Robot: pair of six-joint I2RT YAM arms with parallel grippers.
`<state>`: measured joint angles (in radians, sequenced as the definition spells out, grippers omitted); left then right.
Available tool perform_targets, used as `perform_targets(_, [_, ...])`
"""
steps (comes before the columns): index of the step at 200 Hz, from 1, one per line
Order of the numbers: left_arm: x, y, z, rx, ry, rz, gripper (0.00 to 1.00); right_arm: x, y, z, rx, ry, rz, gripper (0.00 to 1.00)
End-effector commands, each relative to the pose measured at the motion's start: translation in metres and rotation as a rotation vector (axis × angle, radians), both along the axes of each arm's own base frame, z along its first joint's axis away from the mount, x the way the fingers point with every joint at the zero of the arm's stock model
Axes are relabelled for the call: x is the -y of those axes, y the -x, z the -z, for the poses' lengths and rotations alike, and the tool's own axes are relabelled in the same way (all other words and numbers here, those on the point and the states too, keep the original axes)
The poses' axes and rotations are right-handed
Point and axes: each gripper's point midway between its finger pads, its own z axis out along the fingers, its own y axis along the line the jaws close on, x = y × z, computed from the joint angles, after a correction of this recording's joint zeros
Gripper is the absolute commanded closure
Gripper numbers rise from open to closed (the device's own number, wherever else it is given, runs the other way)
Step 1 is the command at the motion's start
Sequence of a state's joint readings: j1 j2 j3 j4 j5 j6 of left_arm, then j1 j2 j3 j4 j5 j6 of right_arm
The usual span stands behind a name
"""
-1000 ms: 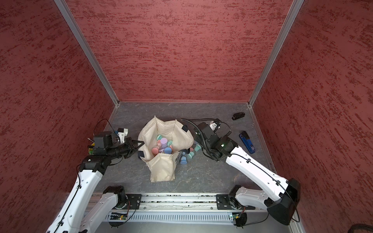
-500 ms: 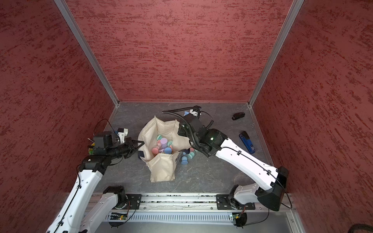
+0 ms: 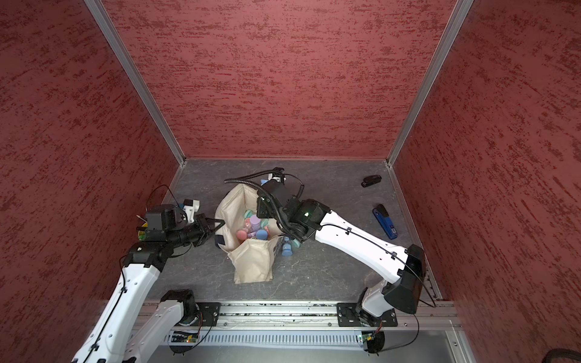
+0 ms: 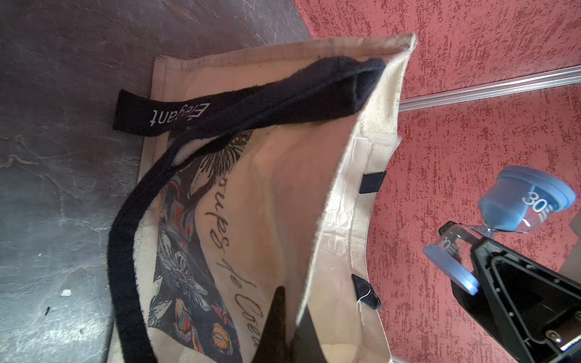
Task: Put the hourglass into the canvas bag
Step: Place the hourglass in the canvas bag.
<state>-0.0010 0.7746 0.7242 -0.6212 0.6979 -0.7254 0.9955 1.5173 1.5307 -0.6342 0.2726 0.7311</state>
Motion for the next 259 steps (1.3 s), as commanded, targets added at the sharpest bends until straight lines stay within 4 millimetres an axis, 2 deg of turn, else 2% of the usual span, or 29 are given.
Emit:
perform_targets(1, [0.0, -0.003, -0.012, 0.033, -0.007, 0.004, 1.0, -0.013, 0.001, -0.021, 0.033, -0.041, -0.044, 1.0])
perform_targets(58, [0.002, -0.003, -0.011, 0.03, -0.005, 0.008, 1.0, -0.019, -0.005, -0.006, -0.003, 0.039, -0.045, 1.0])
perform_targets(95, [0.003, -0.002, -0.011, 0.027, -0.007, 0.012, 1.0, -0.031, -0.004, -0.001, -0.023, 0.039, -0.09, 1.0])
perform_targets(139, [0.003, -0.002, -0.011, 0.03, -0.013, 0.011, 1.0, -0.053, 0.001, 0.026, -0.094, 0.072, -0.175, 1.0])
perform_targets(175, [0.003, -0.001, -0.011, 0.033, -0.016, 0.011, 1.0, -0.059, 0.001, 0.048, -0.147, 0.117, -0.191, 1.0])
perform_targets(215, [0.003, -0.001, -0.012, 0.036, -0.018, 0.011, 1.0, -0.063, 0.001, 0.082, -0.218, 0.181, -0.198, 1.0])
perform_targets(259, [0.002, 0.0, -0.012, 0.035, -0.022, 0.011, 1.0, -0.068, 0.003, 0.09, -0.237, 0.174, -0.212, 1.0])
